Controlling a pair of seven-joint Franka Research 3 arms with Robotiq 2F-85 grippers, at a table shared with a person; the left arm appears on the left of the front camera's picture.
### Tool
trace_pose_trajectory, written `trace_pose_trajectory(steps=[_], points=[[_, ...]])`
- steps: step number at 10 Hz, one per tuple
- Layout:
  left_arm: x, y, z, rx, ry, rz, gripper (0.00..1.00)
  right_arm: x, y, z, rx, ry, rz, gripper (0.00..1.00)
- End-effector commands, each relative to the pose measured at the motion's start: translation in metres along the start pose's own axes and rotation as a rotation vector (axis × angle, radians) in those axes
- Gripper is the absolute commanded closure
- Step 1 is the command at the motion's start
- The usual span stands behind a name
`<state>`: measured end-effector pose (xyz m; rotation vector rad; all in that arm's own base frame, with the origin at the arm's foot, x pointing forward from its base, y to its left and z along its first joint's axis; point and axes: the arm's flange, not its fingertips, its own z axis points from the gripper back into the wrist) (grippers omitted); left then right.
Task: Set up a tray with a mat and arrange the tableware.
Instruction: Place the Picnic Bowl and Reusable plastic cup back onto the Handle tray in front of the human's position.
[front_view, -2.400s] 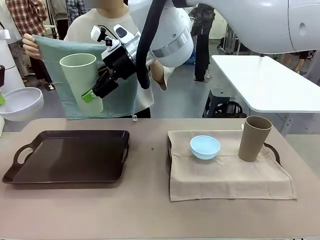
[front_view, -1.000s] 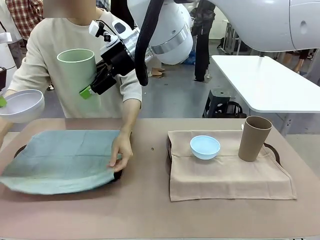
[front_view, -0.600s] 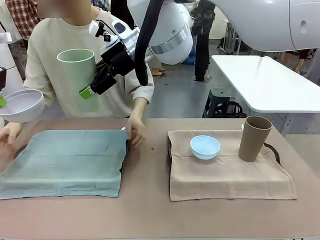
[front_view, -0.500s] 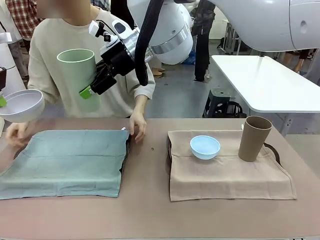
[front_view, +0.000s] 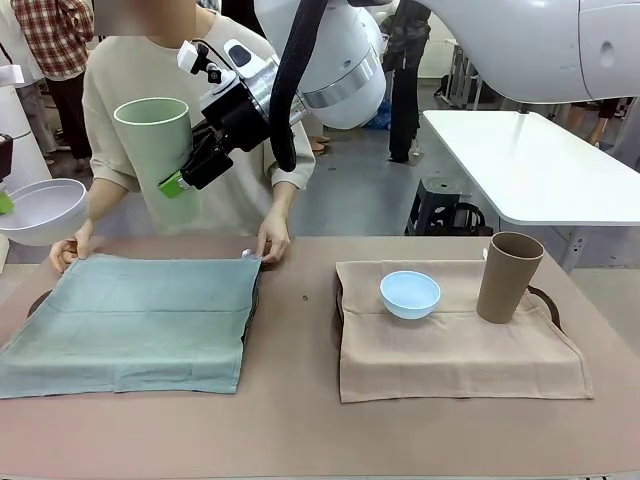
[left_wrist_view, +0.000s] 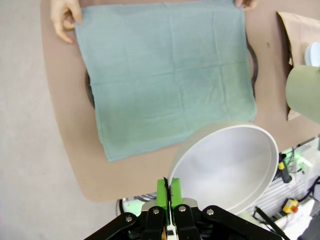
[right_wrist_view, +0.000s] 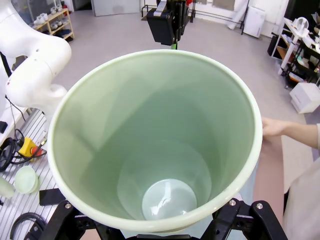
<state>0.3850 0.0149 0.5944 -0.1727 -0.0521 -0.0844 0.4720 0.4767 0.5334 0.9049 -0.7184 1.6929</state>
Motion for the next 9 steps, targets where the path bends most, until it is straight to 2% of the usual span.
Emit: trace_pose_trajectory(steps=[1, 9], points=[[0.0, -0.0002, 0.0013, 0.001, -0.004, 0.002, 1.0, 0.0006, 0.0025, 0.0012, -0.005, 0.006, -0.001, 1.0], [0.0, -0.0002, 0.0013, 0.001, -0.004, 0.002, 1.0, 0.0006, 0.0025, 0.0012, -0.005, 0.006, -0.001, 1.0]])
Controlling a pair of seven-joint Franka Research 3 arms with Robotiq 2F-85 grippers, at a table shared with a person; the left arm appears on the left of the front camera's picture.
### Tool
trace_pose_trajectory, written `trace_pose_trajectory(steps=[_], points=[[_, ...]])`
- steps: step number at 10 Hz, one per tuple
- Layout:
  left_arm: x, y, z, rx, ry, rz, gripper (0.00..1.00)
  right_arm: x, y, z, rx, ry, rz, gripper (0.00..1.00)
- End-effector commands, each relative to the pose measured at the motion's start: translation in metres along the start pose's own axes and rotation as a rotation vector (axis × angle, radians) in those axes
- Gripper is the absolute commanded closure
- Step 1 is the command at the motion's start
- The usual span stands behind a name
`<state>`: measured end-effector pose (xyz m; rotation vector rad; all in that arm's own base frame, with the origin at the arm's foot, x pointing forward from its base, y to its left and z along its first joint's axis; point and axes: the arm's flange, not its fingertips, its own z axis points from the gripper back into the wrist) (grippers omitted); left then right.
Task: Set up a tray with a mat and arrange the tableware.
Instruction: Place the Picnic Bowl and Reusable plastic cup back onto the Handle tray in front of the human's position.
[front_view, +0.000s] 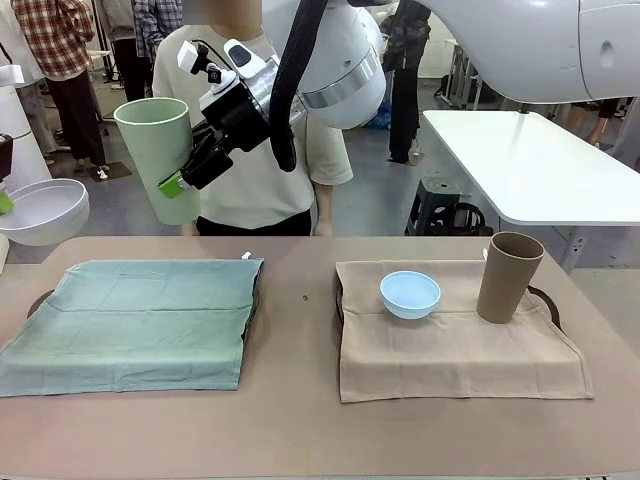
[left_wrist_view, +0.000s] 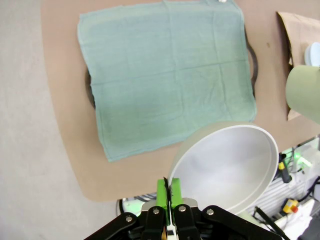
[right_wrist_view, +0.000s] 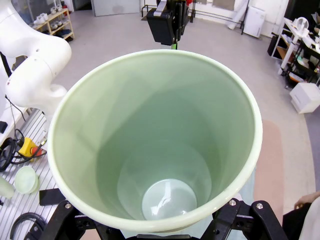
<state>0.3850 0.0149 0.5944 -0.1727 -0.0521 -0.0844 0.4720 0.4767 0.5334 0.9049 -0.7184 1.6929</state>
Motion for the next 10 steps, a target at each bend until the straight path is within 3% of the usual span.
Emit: trace_pose_trajectory(steps=[1, 2, 8, 10], points=[[0.0, 0.0, 0.001, 0.001, -0.004, 0.002, 1.0, 0.001, 0.002, 0.001, -0.005, 0.006, -0.001, 1.0], [0.0, 0.0, 0.0, 0.0, 0.0, 0.0, 0.97, 0.0, 0.0, 0.0, 0.0, 0.0, 0.0, 0.16], [0.033, 0.031, -0.107, 0.043, 0.015, 0.011, 0.97, -0.105, -0.002, -0.079, 0.082, -0.079, -0.045, 0.16], [0.044, 0.034, -0.129, 0.086, -0.01, 0.038, 0.97, -0.123, -0.001, -0.099, 0.099, -0.069, -0.059, 0.16]])
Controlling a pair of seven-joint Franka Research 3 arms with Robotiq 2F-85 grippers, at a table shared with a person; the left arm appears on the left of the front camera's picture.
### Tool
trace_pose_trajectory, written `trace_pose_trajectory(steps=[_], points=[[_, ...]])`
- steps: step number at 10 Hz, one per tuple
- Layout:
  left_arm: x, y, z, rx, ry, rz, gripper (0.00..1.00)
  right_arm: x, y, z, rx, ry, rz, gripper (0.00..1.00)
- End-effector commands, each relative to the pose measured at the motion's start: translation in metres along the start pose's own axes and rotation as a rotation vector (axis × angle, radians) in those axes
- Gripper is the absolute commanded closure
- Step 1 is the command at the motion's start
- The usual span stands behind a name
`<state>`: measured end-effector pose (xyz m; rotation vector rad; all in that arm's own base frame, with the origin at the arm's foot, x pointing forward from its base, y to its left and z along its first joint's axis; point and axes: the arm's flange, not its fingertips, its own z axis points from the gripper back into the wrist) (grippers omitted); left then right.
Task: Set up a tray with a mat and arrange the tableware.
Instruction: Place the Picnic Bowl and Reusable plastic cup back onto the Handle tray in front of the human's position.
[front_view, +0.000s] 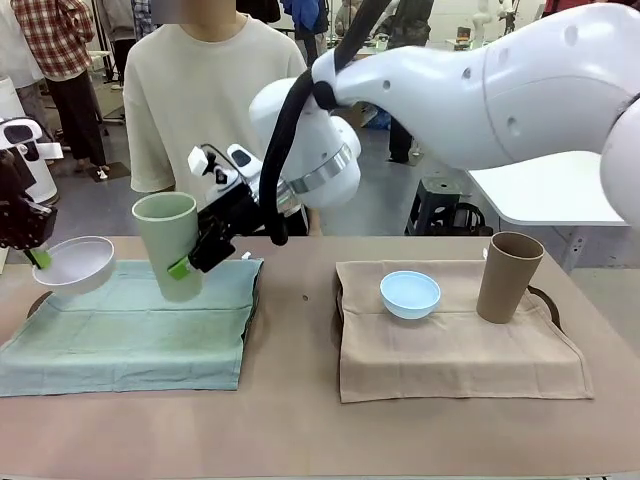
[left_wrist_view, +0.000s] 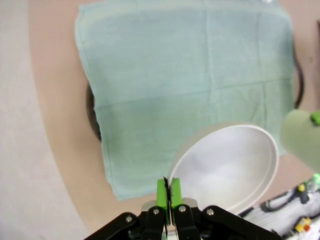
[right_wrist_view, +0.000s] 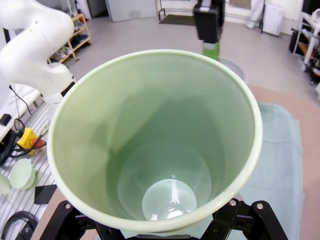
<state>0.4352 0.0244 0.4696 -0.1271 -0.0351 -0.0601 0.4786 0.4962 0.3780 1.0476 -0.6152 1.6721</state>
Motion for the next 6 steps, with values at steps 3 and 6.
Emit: trace_pose_trajectory(steps=[3, 6], points=[[0.0043, 0.0012, -0.01, 0.013, -0.003, 0.005, 0.97, -0.0074, -0.0006, -0.0067, 0.008, 0.0, -0.011, 0.16], [0.0043, 0.0012, -0.01, 0.013, -0.003, 0.005, 0.97, -0.0074, -0.0006, -0.0067, 0.008, 0.0, -0.011, 0.16]])
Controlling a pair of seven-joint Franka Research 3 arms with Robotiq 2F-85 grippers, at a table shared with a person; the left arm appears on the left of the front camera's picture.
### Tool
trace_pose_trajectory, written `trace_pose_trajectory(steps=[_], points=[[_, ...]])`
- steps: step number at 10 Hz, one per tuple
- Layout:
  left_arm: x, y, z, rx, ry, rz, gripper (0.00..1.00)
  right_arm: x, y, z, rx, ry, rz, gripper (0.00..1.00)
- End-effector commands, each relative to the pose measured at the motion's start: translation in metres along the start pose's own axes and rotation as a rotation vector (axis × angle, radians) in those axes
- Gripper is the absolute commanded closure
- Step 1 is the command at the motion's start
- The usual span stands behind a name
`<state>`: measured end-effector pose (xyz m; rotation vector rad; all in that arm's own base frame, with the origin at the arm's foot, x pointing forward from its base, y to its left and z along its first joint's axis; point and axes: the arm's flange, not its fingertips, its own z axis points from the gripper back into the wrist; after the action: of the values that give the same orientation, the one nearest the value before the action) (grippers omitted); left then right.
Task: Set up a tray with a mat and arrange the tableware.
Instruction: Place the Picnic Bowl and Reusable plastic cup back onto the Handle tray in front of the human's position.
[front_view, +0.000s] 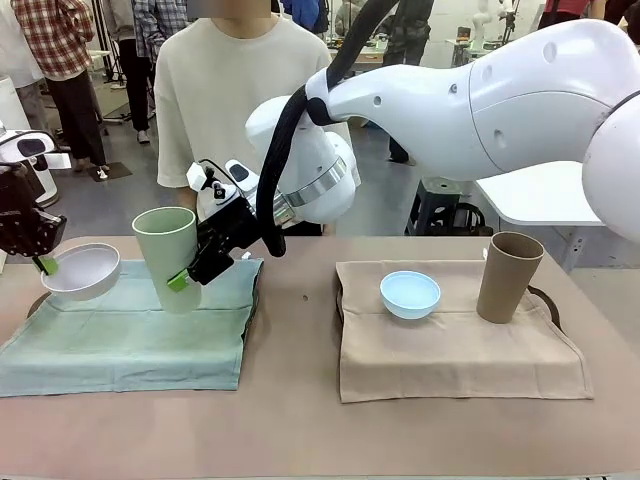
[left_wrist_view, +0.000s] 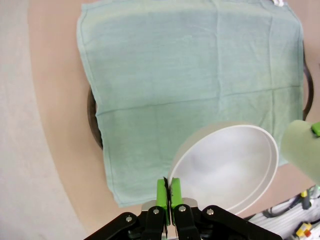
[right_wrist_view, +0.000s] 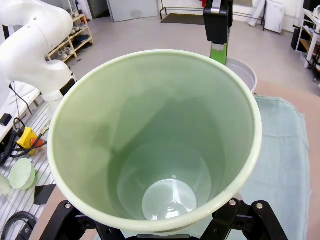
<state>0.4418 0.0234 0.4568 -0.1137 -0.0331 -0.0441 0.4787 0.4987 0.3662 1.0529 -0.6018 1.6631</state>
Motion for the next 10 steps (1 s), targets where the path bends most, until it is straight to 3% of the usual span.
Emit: trace_pose_trajectory(steps=[1, 5, 10], points=[[0.0, 0.0, -0.002, 0.0, 0.004, 0.001, 0.97, 0.0, 0.0, 0.0, 0.0, 0.0, 0.0, 0.16], [0.022, 0.006, -0.055, 0.013, -0.003, -0.047, 0.97, -0.047, -0.014, -0.014, 0.007, -0.039, 0.058, 0.16], [0.037, -0.004, -0.08, 0.051, 0.019, -0.028, 0.97, -0.066, -0.025, -0.029, 0.009, -0.04, 0.132, 0.16]])
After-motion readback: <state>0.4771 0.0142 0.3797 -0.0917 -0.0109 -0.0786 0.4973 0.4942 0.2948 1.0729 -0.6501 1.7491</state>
